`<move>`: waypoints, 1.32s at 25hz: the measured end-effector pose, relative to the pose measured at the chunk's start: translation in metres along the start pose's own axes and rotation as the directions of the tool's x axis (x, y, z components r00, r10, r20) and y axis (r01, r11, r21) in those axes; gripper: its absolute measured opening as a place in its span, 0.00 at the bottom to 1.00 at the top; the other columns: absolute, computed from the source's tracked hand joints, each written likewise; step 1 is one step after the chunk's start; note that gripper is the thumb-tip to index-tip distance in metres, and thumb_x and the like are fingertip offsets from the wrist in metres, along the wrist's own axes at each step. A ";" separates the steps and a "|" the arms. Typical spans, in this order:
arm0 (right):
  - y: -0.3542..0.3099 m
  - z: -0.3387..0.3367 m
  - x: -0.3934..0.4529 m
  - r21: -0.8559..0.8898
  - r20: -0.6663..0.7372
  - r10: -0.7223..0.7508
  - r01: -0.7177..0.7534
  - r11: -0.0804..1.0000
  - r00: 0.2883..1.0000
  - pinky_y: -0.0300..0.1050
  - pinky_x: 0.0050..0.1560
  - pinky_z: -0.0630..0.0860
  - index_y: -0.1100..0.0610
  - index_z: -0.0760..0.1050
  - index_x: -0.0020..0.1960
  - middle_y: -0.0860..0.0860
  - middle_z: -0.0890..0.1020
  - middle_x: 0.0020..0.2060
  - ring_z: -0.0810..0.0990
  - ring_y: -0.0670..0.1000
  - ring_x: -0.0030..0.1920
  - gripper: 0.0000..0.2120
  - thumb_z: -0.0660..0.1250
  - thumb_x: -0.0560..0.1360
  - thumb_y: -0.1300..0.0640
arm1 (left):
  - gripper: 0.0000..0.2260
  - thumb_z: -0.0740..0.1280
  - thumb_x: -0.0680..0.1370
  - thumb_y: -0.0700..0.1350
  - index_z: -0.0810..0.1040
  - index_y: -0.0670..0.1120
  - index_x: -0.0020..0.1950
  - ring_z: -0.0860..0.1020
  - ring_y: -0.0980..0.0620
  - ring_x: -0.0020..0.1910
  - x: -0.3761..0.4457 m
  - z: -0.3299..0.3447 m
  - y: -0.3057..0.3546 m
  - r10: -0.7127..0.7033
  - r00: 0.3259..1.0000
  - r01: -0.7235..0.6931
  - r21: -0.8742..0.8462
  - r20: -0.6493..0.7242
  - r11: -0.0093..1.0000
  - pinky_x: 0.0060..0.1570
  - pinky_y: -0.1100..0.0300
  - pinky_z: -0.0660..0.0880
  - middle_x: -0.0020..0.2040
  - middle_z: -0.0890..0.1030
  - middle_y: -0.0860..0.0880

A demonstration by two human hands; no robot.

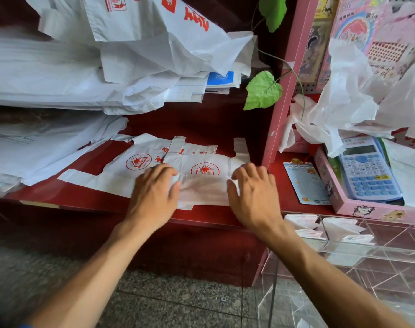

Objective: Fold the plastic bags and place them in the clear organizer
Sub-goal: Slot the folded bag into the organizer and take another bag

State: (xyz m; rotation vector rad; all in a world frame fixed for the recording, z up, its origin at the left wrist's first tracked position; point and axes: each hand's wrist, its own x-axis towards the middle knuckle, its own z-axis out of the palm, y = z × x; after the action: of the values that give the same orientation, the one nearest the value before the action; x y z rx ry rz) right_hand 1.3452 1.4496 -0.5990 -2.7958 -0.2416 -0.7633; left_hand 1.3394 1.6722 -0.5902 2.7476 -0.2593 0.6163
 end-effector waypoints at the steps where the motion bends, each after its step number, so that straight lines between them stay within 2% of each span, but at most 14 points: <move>1: -0.009 0.006 0.000 0.035 0.056 -0.045 0.043 0.998 0.997 0.53 0.49 0.72 0.57 0.79 0.52 0.54 0.80 0.52 0.77 0.59 0.51 0.16 0.57 0.77 0.50 | 0.16 0.60 0.82 0.45 0.74 0.43 0.68 0.71 0.45 0.69 0.002 0.008 0.016 0.043 0.997 -0.041 -0.032 0.067 0.999 0.68 0.49 0.65 0.69 0.74 0.45; 3: -0.022 0.017 -0.002 0.091 0.241 -0.115 0.095 0.991 0.964 0.55 0.64 0.69 0.59 0.73 0.67 0.56 0.75 0.67 0.72 0.61 0.67 0.21 0.54 0.79 0.53 | 0.22 0.56 0.83 0.45 0.62 0.43 0.78 0.59 0.49 0.78 0.004 0.027 0.039 0.076 0.976 -0.061 -0.078 0.203 0.995 0.77 0.53 0.53 0.78 0.62 0.46; 4: -0.025 0.021 -0.003 0.115 0.325 -0.138 0.106 0.988 0.935 0.56 0.72 0.62 0.58 0.66 0.74 0.56 0.68 0.74 0.64 0.61 0.74 0.24 0.51 0.80 0.54 | 0.24 0.54 0.84 0.44 0.56 0.44 0.80 0.53 0.51 0.79 0.004 0.037 0.045 0.093 0.963 -0.075 -0.082 0.252 0.994 0.78 0.53 0.50 0.80 0.57 0.47; 6: -0.024 0.025 -0.004 0.165 0.448 -0.174 0.110 0.980 0.877 0.53 0.77 0.47 0.54 0.52 0.80 0.51 0.55 0.80 0.50 0.57 0.79 0.26 0.45 0.82 0.52 | 0.25 0.51 0.84 0.43 0.50 0.45 0.81 0.47 0.54 0.80 0.005 0.048 0.044 0.104 0.935 -0.076 -0.092 0.340 0.993 0.78 0.54 0.47 0.82 0.50 0.49; 10: -0.020 0.025 -0.005 0.130 0.550 -0.170 0.118 0.985 0.818 0.50 0.77 0.37 0.52 0.45 0.81 0.49 0.47 0.80 0.43 0.52 0.80 0.28 0.42 0.82 0.47 | 0.25 0.48 0.85 0.50 0.44 0.49 0.81 0.42 0.54 0.79 0.006 0.048 0.030 -0.008 0.889 0.007 0.004 0.458 1.000 0.75 0.56 0.37 0.81 0.43 0.51; 13: -0.016 0.024 -0.010 0.039 0.567 -0.090 0.083 0.996 0.819 0.50 0.76 0.35 0.55 0.42 0.81 0.52 0.44 0.80 0.40 0.52 0.80 0.38 0.32 0.75 0.38 | 0.26 0.46 0.84 0.56 0.43 0.53 0.81 0.39 0.54 0.79 0.005 0.044 0.020 -0.115 0.868 0.081 0.091 0.483 0.993 0.76 0.52 0.37 0.81 0.41 0.54; 16: -0.006 0.019 -0.009 -0.012 0.601 -0.023 0.037 0.999 0.799 0.52 0.77 0.34 0.56 0.40 0.81 0.53 0.41 0.80 0.38 0.52 0.79 0.35 0.41 0.81 0.38 | 0.28 0.43 0.83 0.60 0.40 0.53 0.81 0.37 0.53 0.79 0.001 0.035 0.007 -0.183 0.848 0.135 0.132 0.497 0.982 0.76 0.50 0.36 0.80 0.39 0.53; 20: 0.005 0.010 -0.011 -0.075 0.597 0.048 -0.004 0.997 0.800 0.53 0.77 0.34 0.57 0.41 0.81 0.53 0.42 0.80 0.39 0.52 0.79 0.38 0.43 0.80 0.34 | 0.31 0.43 0.82 0.65 0.39 0.52 0.81 0.37 0.52 0.79 -0.004 0.025 -0.007 -0.216 0.835 0.153 0.164 0.505 0.974 0.75 0.49 0.36 0.80 0.37 0.52; 22: 0.006 0.009 -0.014 -0.104 0.585 0.044 0.021 0.994 0.810 0.54 0.76 0.33 0.58 0.42 0.81 0.54 0.44 0.80 0.41 0.53 0.80 0.41 0.37 0.77 0.32 | 0.34 0.42 0.80 0.68 0.39 0.53 0.81 0.37 0.53 0.79 -0.007 0.021 -0.013 -0.203 0.833 0.130 0.174 0.515 0.976 0.75 0.48 0.36 0.80 0.37 0.52; 24: 0.006 0.005 -0.015 -0.119 0.567 0.023 0.055 0.991 0.823 0.55 0.76 0.34 0.59 0.44 0.80 0.55 0.47 0.80 0.44 0.54 0.80 0.48 0.29 0.69 0.31 | 0.39 0.39 0.75 0.73 0.42 0.54 0.81 0.38 0.54 0.79 -0.011 0.016 -0.022 -0.139 0.845 0.065 0.159 0.516 0.985 0.75 0.48 0.36 0.80 0.39 0.54; 26: 0.008 -0.002 -0.018 -0.113 0.575 -0.009 0.091 0.989 0.818 0.56 0.76 0.34 0.60 0.45 0.80 0.56 0.48 0.80 0.45 0.54 0.80 0.53 0.26 0.64 0.31 | 0.45 0.42 0.69 0.78 0.48 0.55 0.81 0.41 0.58 0.78 -0.016 0.010 -0.036 -0.030 0.866 0.015 0.034 0.500 0.999 0.75 0.52 0.38 0.80 0.45 0.58; 29: 0.019 -0.015 -0.026 -0.069 0.632 -0.064 0.138 0.988 0.772 0.59 0.76 0.33 0.58 0.41 0.80 0.54 0.44 0.80 0.42 0.52 0.80 0.59 0.30 0.60 0.20 | 0.44 0.58 0.67 0.78 0.56 0.60 0.79 0.46 0.66 0.76 -0.025 0.000 -0.058 0.101 0.871 -0.049 -0.119 0.480 0.992 0.73 0.61 0.39 0.77 0.52 0.65; 31: 0.025 -0.023 -0.030 -0.072 0.671 -0.103 0.202 0.977 0.734 0.60 0.76 0.33 0.56 0.39 0.80 0.53 0.42 0.80 0.41 0.51 0.80 0.60 0.38 0.60 0.17 | 0.41 0.72 0.69 0.67 0.59 0.61 0.77 0.51 0.65 0.75 -0.030 -0.004 -0.065 0.135 0.882 -0.078 -0.142 0.451 0.987 0.73 0.64 0.43 0.74 0.56 0.66; 33: 0.028 -0.027 -0.032 -0.076 0.652 -0.140 0.248 0.966 0.745 0.59 0.77 0.35 0.55 0.43 0.81 0.52 0.46 0.80 0.45 0.51 0.80 0.51 0.49 0.70 0.23 | 0.37 0.77 0.71 0.54 0.63 0.60 0.75 0.58 0.64 0.73 -0.031 -0.004 -0.068 0.094 0.907 -0.018 -0.186 0.410 0.982 0.75 0.61 0.52 0.71 0.61 0.67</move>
State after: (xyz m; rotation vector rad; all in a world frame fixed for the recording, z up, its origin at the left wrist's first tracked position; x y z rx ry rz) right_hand 1.3108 1.4126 -0.5977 -3.1180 -0.6227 0.2059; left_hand 1.3266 1.7403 -0.6185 2.6733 -0.4670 0.0027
